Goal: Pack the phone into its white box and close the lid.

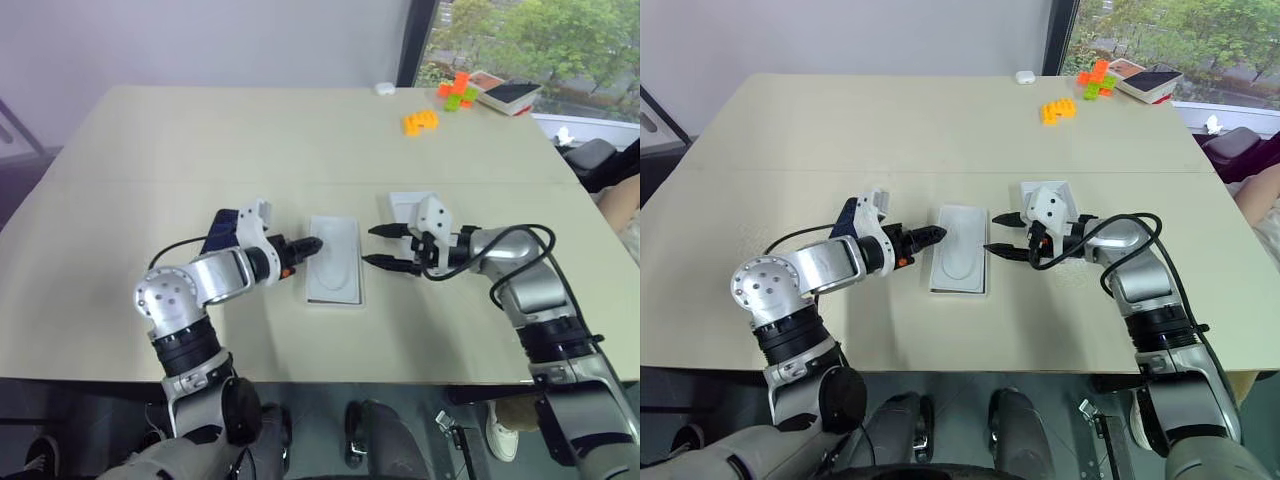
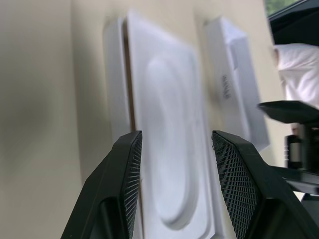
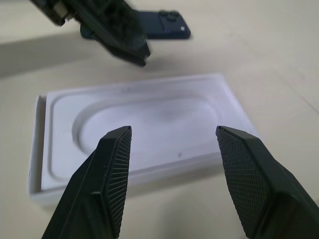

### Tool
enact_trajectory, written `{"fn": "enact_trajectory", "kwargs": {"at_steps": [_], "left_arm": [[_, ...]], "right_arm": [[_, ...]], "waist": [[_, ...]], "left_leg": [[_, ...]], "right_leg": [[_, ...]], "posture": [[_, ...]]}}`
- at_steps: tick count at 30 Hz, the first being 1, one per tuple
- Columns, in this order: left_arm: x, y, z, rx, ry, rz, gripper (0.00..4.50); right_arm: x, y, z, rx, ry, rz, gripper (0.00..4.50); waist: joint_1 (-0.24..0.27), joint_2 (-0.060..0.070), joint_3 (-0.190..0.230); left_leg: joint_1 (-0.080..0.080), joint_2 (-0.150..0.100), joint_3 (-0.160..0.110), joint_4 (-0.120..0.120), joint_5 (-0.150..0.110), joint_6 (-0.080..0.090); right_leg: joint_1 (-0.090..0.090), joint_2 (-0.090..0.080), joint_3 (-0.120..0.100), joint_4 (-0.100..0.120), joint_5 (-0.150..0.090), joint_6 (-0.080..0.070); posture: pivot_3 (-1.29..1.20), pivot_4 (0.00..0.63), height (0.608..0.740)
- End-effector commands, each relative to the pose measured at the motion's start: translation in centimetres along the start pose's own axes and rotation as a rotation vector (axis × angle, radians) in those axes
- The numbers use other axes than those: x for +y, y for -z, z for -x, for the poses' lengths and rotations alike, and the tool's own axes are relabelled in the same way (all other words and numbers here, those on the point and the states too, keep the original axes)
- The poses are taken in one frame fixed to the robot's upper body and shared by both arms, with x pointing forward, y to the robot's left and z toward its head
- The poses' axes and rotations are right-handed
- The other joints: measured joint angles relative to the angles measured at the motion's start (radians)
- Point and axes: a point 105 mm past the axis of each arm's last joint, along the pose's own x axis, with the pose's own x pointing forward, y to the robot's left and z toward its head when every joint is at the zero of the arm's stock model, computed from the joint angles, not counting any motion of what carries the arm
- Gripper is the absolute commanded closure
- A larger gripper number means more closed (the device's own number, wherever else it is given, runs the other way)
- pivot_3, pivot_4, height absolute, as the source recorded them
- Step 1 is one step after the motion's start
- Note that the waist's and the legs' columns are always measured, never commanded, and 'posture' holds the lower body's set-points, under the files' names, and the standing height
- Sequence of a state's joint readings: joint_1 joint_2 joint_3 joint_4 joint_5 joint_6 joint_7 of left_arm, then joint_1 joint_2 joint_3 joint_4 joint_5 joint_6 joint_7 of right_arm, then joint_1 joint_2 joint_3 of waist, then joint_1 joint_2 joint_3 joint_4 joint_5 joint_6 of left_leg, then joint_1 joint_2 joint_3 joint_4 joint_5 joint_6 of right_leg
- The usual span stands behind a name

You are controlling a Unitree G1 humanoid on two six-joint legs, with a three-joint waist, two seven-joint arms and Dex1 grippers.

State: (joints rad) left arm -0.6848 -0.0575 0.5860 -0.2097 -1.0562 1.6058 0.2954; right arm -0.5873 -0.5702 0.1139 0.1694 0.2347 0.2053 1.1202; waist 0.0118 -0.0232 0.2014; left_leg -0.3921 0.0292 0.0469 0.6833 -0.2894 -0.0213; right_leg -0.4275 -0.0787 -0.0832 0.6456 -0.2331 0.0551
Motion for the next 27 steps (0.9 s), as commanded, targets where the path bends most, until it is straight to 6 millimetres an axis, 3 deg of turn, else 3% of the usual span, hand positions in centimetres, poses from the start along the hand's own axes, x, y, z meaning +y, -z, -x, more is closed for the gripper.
{"fn": "enact_trajectory", "kwargs": {"at_steps": [1,6,10,15,18,22,27], "left_arm": [[-1.5,-1.1,1.1,-0.014,0.055,-0.12,2.17],[-0.6,-2.0,3.0,-0.029,0.054,-0.164,2.17],[0.1,-3.8,4.9,-0.108,0.057,-0.165,2.17],[2.3,-6.3,6.6,-0.202,-0.04,-0.172,2.17],[2.9,-6.5,6.8,-0.204,-0.056,-0.184,2.09],[3.7,-6.8,7.6,-0.223,-0.144,-0.407,2.09],[3.2,-6.9,8.4,-0.29,-0.1,-0.646,2.09]], "right_arm": [[-0.2,-1.1,-0.3,-0.026,0.001,0.045,1.66],[-0.4,-1.2,-0.7,-0.028,0.013,0.039,1.66],[-0.7,-1.1,-1.2,-0.024,0.04,0.014,1.66],[-0.1,-1.5,-3.2,-0.053,0.041,-0.023,1.66],[-0.1,-1.6,-3.6,-0.058,0.056,-0.034,2.59],[-0.1,-0.8,-4.6,0.007,0.077,0.011,4.45],[-0.1,0.1,-5.2,0.076,0.089,0.1,4.45]], "waist": [[0.0,0.0,0.0],[-0.001,0.0,0.0],[-0.003,0.0,0.0],[-0.005,0.0,0.0],[-0.002,0.0,0.0],[-0.004,0.0,0.0],[-0.005,0.0,0.0]], "left_leg": [[0.0,0.0,0.0,0.0,0.0,0.0],[0.0,0.0,0.0,0.0,0.002,-0.004],[0.001,0.001,0.0,0.0,0.005,-0.008],[0.001,0.001,0.0,0.0,0.005,-0.009],[0.001,0.001,0.0,0.0,0.005,-0.009],[0.0,0.001,0.001,-0.001,0.005,-0.009],[0.0,0.001,0.001,-0.002,0.005,-0.009]], "right_leg": [[0.0,0.0,0.0,0.0,0.0,0.0],[0.0,0.0,0.0,0.0,0.0,0.0],[0.0,0.0,0.0,0.001,0.0,0.0],[0.0,0.001,0.0,0.001,0.0,0.0],[0.0,0.001,0.0,0.001,0.0,0.0],[0.0,0.0,0.0,0.0,0.0,0.0],[-0.002,0.0,0.0,0.0,0.0,-0.001]], "posture": [[0.0,0.15,0.74],[0.0,0.15,0.74],[0.0,0.15,0.74],[0.0,0.15,0.74],[0.0,0.15,0.74],[0.0,0.15,0.74],[0.0,0.15,0.74]]}}
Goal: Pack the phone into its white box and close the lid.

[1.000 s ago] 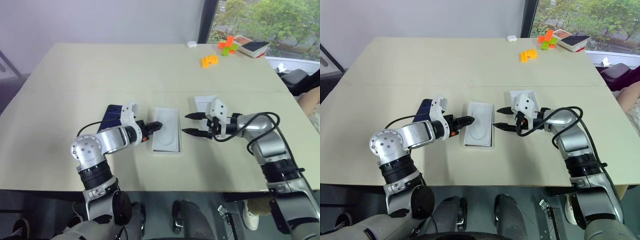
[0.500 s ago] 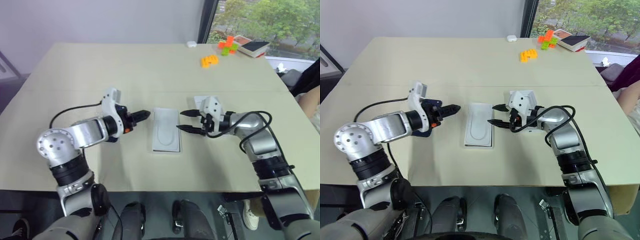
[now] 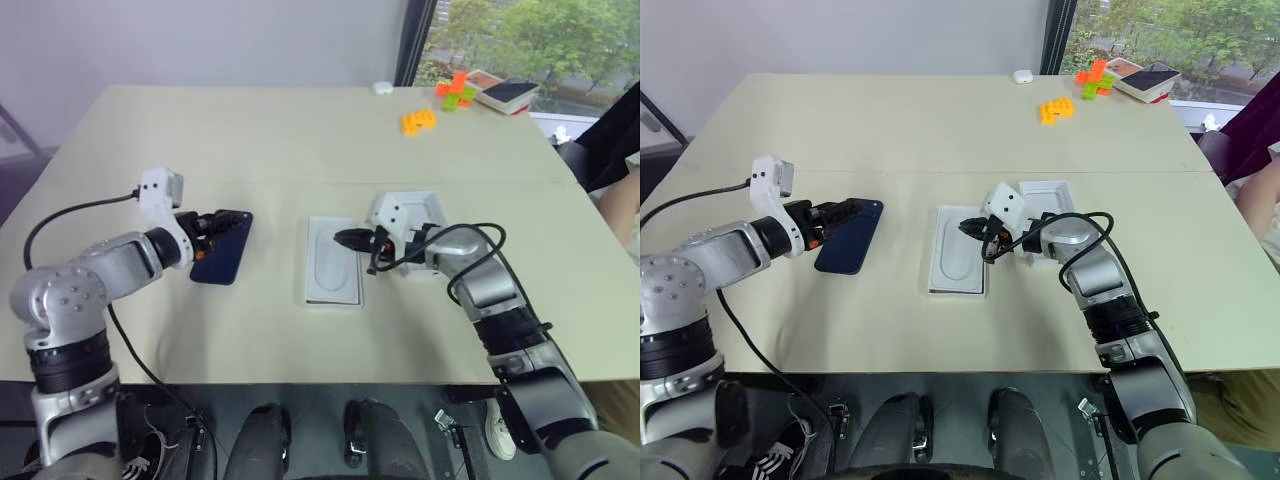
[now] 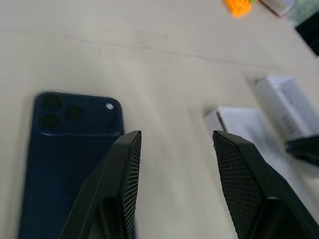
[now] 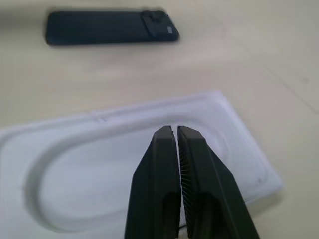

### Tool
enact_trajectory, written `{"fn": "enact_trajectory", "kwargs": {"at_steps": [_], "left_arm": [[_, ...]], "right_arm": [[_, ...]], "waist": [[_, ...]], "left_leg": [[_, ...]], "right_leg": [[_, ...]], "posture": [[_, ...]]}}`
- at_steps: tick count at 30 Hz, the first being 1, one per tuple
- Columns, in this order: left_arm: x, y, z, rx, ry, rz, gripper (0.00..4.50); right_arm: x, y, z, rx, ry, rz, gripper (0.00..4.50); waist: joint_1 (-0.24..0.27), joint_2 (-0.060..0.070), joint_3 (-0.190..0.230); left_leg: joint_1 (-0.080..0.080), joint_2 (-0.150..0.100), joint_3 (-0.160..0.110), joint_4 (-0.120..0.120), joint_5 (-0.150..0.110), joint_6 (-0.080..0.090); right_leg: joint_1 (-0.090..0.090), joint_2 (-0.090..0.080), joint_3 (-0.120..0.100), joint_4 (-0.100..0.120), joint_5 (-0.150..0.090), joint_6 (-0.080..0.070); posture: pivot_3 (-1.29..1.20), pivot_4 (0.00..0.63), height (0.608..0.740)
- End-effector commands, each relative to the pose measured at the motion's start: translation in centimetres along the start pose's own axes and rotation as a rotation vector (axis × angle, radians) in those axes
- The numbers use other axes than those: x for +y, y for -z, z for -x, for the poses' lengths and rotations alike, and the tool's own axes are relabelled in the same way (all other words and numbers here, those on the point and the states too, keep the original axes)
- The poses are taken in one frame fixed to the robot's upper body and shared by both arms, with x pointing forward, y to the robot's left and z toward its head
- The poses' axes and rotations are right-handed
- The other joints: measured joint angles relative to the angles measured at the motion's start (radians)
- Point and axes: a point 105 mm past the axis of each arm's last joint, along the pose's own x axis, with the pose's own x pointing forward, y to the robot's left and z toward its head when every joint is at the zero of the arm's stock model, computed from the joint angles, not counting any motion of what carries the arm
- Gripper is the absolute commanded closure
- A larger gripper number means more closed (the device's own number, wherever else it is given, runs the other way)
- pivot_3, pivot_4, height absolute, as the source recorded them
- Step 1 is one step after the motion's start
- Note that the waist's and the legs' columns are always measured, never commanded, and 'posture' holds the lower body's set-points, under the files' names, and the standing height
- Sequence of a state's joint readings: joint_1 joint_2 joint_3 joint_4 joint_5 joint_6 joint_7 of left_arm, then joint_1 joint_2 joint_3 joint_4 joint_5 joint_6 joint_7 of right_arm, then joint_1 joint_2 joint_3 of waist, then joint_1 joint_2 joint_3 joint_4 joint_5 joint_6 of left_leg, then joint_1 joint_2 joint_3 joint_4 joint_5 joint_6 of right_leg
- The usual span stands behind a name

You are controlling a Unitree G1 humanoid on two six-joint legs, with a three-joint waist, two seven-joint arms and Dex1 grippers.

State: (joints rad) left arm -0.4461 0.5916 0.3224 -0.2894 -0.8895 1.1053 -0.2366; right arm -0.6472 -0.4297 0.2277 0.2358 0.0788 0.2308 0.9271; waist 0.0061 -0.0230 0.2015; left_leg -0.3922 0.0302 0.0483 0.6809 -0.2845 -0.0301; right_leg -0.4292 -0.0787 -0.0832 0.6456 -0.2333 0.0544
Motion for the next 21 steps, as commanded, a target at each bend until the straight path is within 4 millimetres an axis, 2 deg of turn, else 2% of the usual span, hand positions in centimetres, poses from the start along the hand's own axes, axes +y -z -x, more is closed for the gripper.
{"fn": "enact_trajectory", "kwargs": {"at_steps": [1,4,8,11,16,18,21], "left_arm": [[-0.8,-1.5,0.5,-0.103,0.041,-0.177,2.09],[-0.3,-1.0,0.5,-0.099,0.047,-0.215,2.09],[-0.2,-1.8,0.8,-0.169,0.051,-0.263,2.09],[0.5,-1.6,0.7,-0.168,0.02,-0.277,2.09],[0.4,-1.8,0.8,-0.178,0.022,-0.284,2.09],[0.4,-1.8,0.8,-0.18,0.022,-0.284,2.09],[0.3,-1.9,0.7,-0.19,0.02,-0.278,2.09]], "right_arm": [[-0.1,-0.9,-0.4,-0.006,0.01,0.088,4.45],[0.7,-1.0,-1.3,-0.007,-0.002,0.104,4.45],[2.6,-0.2,-2.4,0.025,-0.045,0.166,4.45],[3.2,0.2,-2.0,0.033,-0.087,0.171,4.45],[4.8,0.6,-1.2,0.035,-0.193,0.152,4.45],[5.1,0.4,-1.2,0.029,-0.2,0.155,4.45],[4.3,0.2,-1.8,0.025,-0.143,0.166,4.45]], "waist": [[0.0,0.0,0.0],[0.0,0.0,0.0],[-0.001,0.0,0.0],[0.0,0.0,0.0],[0.002,0.0,0.0],[0.001,0.0,0.0],[-0.003,0.0,0.0]], "left_leg": [[0.0,0.0,0.0,0.0,0.0,0.0],[0.0,0.0,0.0,0.0,-0.004,0.007],[0.0,0.001,0.0,0.0,-0.004,0.007],[0.0,0.001,0.0,0.0,-0.004,0.008],[-0.001,0.001,0.0,0.001,-0.005,0.009],[0.0,0.001,0.0,0.0,-0.005,0.009],[0.0,0.001,0.0,0.0,-0.005,0.009]], "right_leg": [[0.0,0.0,0.0,0.0,0.0,0.0],[0.0,0.0,0.0,0.0,0.0,0.0],[0.0,0.0,0.0,0.0,0.0,0.0],[0.0,0.0,0.0,0.0,0.0,0.0],[0.0,0.0,0.0,0.0,0.0,0.0],[0.0,0.0,0.0,0.0,0.0,0.0],[0.0,0.001,0.0,0.0,0.0,0.0]], "posture": [[0.0,0.15,0.74],[0.0,0.15,0.74],[0.0,0.15,0.74],[0.0,0.15,0.74],[0.0,0.15,0.74],[0.0,0.15,0.74],[0.0,0.15,0.74]]}}
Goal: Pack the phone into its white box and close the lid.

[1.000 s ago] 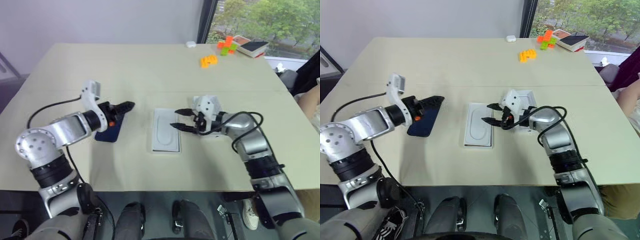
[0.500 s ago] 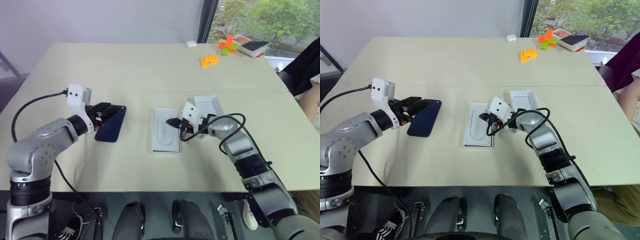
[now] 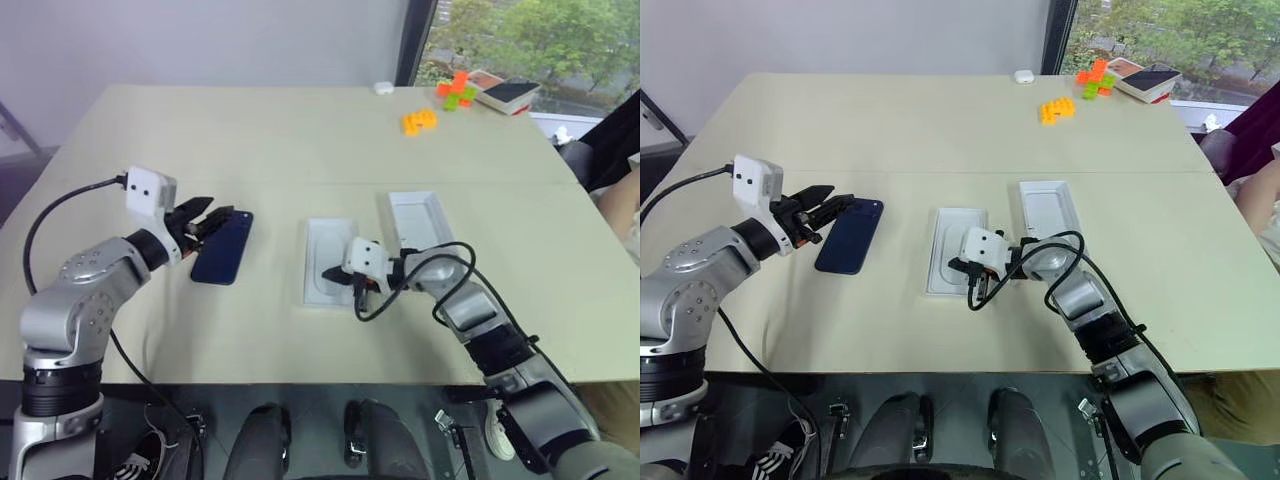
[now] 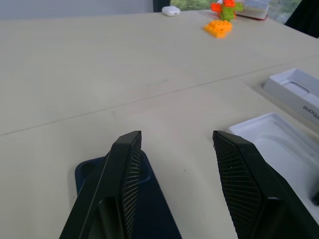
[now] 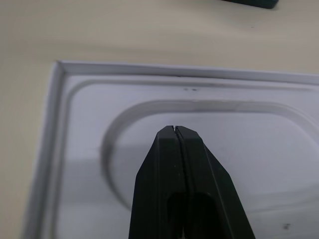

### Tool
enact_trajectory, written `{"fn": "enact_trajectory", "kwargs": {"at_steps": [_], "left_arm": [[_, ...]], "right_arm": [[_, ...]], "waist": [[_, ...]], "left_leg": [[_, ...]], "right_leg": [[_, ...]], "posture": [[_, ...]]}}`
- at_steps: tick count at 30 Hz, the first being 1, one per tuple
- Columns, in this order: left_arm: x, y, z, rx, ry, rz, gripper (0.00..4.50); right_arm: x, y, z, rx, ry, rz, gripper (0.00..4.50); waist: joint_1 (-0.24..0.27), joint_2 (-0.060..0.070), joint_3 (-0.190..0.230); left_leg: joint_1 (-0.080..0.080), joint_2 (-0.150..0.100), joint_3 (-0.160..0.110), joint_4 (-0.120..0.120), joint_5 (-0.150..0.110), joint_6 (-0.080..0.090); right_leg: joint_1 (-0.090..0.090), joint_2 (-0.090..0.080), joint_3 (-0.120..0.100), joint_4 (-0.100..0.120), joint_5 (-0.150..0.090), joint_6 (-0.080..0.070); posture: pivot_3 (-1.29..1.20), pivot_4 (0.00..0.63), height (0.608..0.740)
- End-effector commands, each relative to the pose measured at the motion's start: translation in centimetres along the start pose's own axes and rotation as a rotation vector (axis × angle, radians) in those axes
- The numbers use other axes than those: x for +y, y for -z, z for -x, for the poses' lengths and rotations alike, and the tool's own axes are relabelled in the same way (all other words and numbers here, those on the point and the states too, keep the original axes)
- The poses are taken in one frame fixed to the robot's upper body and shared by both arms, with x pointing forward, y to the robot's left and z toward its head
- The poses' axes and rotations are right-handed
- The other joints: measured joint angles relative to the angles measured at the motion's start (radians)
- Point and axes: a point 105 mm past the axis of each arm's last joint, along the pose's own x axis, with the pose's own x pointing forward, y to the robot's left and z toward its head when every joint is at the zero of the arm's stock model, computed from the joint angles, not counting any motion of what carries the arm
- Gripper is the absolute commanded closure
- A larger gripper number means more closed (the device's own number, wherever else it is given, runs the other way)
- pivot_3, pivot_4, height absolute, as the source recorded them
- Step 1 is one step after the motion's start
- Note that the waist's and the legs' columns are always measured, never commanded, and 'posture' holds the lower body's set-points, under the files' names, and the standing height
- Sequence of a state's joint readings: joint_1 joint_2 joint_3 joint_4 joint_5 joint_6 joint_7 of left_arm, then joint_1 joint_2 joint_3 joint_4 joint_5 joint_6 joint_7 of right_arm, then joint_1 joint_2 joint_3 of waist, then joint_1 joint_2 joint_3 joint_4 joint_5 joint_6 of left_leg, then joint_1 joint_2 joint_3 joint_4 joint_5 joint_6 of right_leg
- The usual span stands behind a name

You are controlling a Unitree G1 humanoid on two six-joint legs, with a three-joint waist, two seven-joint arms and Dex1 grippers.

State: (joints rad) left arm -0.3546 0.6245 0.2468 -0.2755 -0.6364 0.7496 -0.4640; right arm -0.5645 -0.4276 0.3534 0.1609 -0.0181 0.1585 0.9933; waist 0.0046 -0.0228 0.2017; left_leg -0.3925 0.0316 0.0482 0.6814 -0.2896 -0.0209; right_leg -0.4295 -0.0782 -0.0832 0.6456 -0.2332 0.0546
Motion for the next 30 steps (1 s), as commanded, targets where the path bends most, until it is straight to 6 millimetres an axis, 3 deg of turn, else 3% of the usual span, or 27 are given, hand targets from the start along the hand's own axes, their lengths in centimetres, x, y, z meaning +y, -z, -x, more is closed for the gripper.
{"fn": "enact_trajectory", "kwargs": {"at_steps": [1,3,7,10,13,16,20,24,30], "left_arm": [[-0.1,-1.5,0.2,-0.059,0.0,-0.032,2.09],[-0.2,-1.5,0.1,-0.06,0.004,-0.032,2.09],[0.3,-1.3,0.3,-0.05,-0.011,-0.06,2.09],[0.5,-1.3,0.4,-0.051,-0.014,-0.052,2.09],[0.9,-0.9,0.4,-0.031,-0.025,-0.042,2.09],[1.6,-0.3,0.7,-0.002,-0.044,-0.02,2.09],[2.8,0.6,1.3,0.048,-0.067,0.086,2.09],[3.7,1.1,1.7,0.068,-0.091,0.079,2.09],[6.6,2.3,2.4,0.098,-0.193,0.223,2.09]], "right_arm": [[-1.1,-1.4,-0.3,-0.033,0.064,0.049,4.45],[-1.4,-1.4,-0.3,-0.032,0.081,0.054,4.45],[-4.0,-1.3,0.5,-0.016,0.182,0.07,4.45],[-4.4,-0.9,0.6,0.002,0.199,0.078,4.45],[-3.2,0.6,0.2,0.068,0.14,0.135,4.45],[-3.2,-0.4,0.2,0.017,0.144,0.102,4.45],[-4.7,-2.2,0.8,-0.045,0.19,0.087,4.45],[-5.6,-3.7,0.8,-0.101,0.218,0.039,4.45],[-6.0,-4.9,-0.7,-0.135,0.249,0.016,4.45]], "waist": [[-0.003,0.0,0.0],[-0.002,0.0,0.0],[-0.002,0.0,0.0],[-0.002,0.0,0.0],[0.0,0.0,0.0],[-0.001,0.0,0.0],[-0.002,0.0,0.0],[-0.015,0.0,0.0],[-0.019,0.0,0.0]], "left_leg": [[0.0,0.0,0.0,0.0,0.0,0.0],[0.0,0.0,0.0,0.0,0.0,0.0],[0.0,0.0,0.001,0.0,0.0,0.0],[0.0,0.0,0.0,0.0,0.0,0.0],[0.0,0.0,0.0,0.0,0.0,0.0],[0.0,0.0,0.0,0.0,0.0,0.0],[0.0,0.0,0.0,0.0,0.0,0.0],[0.0,0.0,0.0,0.0,0.0,0.0],[0.0,0.0,0.0,0.0,0.0,0.0]], "right_leg": [[0.0,0.0,0.0,0.0,0.0,0.0],[0.0,0.0,0.0,0.0,0.0,0.0],[0.0,0.0,0.0,0.0,0.0,0.0],[0.0,0.0,0.0,0.0,0.0,0.0],[0.0,0.0,0.0,0.0,0.0,0.0],[0.0,0.0,0.0,0.0,0.0,0.0],[0.0,0.0,0.0,0.0,0.0,0.0],[0.0,0.0,0.0,0.001,0.0,0.0],[-0.001,0.0,0.0,0.001,0.0,0.0]], "posture": [[0.0,0.15,0.74],[0.0,0.15,0.74],[0.0,0.15,0.74],[0.0,0.15,0.74],[0.0,0.15,0.74],[0.0,0.15,0.74],[0.0,0.15,0.74],[0.0,0.15,0.74],[0.0,0.15,0.74]]}}
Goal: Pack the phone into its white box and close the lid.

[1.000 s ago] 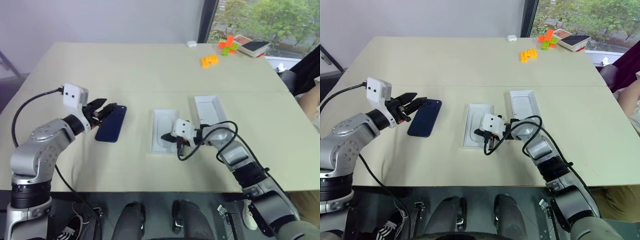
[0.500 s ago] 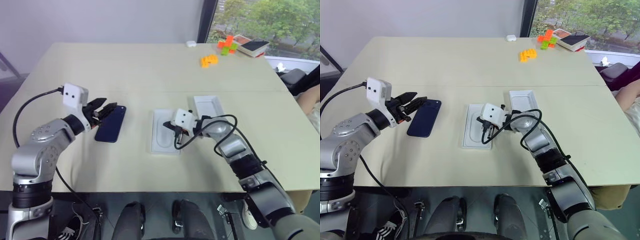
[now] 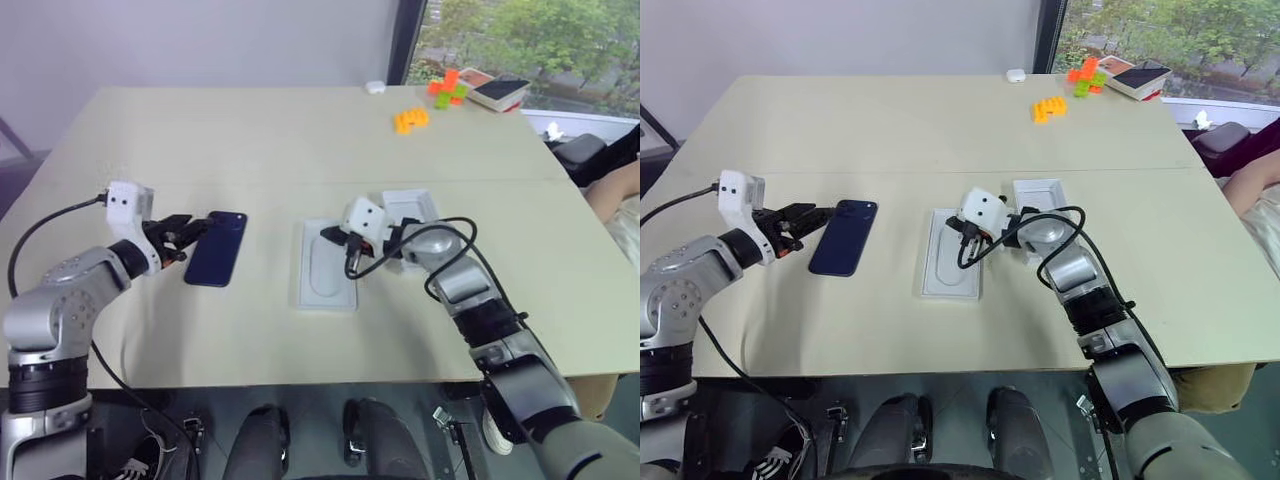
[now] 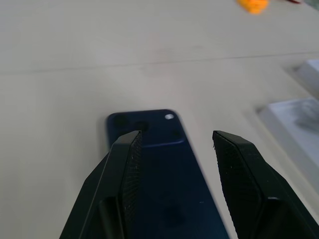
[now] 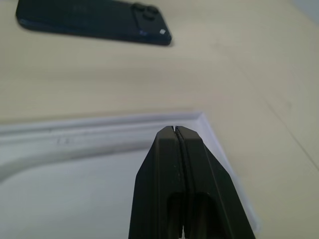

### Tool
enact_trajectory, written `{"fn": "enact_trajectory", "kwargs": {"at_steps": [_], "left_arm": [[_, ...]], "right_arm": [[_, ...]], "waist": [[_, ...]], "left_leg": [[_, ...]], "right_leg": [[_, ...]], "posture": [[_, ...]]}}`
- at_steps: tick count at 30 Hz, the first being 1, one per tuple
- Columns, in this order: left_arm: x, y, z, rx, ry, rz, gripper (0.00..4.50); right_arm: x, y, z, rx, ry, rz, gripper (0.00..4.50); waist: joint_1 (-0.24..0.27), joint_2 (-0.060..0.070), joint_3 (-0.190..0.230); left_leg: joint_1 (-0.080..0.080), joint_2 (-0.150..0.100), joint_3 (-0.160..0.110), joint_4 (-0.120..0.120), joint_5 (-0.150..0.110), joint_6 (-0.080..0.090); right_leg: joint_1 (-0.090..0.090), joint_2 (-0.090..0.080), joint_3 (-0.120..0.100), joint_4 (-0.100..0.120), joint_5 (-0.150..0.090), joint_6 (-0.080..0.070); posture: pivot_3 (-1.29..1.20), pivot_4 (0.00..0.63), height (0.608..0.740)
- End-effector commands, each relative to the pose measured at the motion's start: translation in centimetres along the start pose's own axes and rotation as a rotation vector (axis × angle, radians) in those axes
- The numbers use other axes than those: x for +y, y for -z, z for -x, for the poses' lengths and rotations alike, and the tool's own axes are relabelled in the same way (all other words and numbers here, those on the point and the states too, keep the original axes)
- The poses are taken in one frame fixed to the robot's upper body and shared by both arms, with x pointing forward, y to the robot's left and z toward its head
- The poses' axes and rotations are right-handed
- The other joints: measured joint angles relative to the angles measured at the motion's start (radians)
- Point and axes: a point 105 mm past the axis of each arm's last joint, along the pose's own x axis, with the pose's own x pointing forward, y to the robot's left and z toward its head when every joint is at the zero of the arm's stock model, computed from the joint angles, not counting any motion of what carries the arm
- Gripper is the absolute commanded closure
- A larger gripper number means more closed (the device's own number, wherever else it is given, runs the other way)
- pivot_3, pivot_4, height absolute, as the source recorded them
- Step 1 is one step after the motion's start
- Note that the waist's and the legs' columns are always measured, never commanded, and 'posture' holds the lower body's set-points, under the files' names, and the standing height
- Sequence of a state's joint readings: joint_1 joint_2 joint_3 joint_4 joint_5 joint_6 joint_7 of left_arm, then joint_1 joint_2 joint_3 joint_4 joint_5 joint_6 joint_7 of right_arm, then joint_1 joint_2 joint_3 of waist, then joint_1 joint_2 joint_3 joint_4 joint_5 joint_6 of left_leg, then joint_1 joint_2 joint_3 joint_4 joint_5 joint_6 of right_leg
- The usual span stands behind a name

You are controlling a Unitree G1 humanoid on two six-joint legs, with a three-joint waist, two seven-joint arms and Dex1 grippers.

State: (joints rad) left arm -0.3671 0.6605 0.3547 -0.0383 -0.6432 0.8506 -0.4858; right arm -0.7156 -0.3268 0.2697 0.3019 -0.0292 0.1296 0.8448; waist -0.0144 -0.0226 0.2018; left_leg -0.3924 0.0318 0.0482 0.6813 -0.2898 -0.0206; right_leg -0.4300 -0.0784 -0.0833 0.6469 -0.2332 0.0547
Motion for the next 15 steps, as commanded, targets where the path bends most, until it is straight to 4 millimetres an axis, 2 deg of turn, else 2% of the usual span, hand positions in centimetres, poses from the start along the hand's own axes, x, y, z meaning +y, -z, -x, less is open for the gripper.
{"fn": "enact_trajectory", "kwargs": {"at_steps": [1,8,13,15], "left_arm": [[1.0,-1.3,0.4,-0.033,-0.03,0.034,2.09],[2.7,-1.4,0.7,-0.031,-0.058,0.074,2.09],[2.8,-1.5,0.7,-0.037,-0.032,0.173,2.09],[3.2,-0.9,0.6,0.009,-0.041,0.211,2.09]], "right_arm": [[-0.6,-1.9,-0.7,-0.05,0.024,0.001,4.45],[-0.2,-2.9,-1.7,-0.081,0.007,-0.031,4.45],[0.4,-3.2,-2.7,-0.078,0.018,-0.023,4.45],[0.6,-3.6,-3.1,-0.087,0.013,-0.026,4.45]], "waist": [[0.0,0.0,0.0],[0.0,0.0,0.0],[0.0,0.0,0.0],[-0.001,0.0,0.0]], "left_leg": [[0.0,0.0,0.0,0.0,0.0,0.0],[0.0,0.0,0.0,0.0,0.0,0.0],[0.0,0.0,0.0,0.0,0.0,0.0],[0.0,0.0,0.0,0.0,0.0,0.0]], "right_leg": [[0.0,0.0,0.0,0.0,0.0,0.0],[0.0,-0.001,0.0,0.0,0.0,0.0],[-0.001,-0.001,0.0,0.0,0.0,0.0],[-0.001,-0.001,0.0,0.0,0.0,0.0]], "posture": [[0.0,0.15,0.74],[0.0,0.15,0.74],[0.0,0.15,0.74],[0.0,0.15,0.74]]}}
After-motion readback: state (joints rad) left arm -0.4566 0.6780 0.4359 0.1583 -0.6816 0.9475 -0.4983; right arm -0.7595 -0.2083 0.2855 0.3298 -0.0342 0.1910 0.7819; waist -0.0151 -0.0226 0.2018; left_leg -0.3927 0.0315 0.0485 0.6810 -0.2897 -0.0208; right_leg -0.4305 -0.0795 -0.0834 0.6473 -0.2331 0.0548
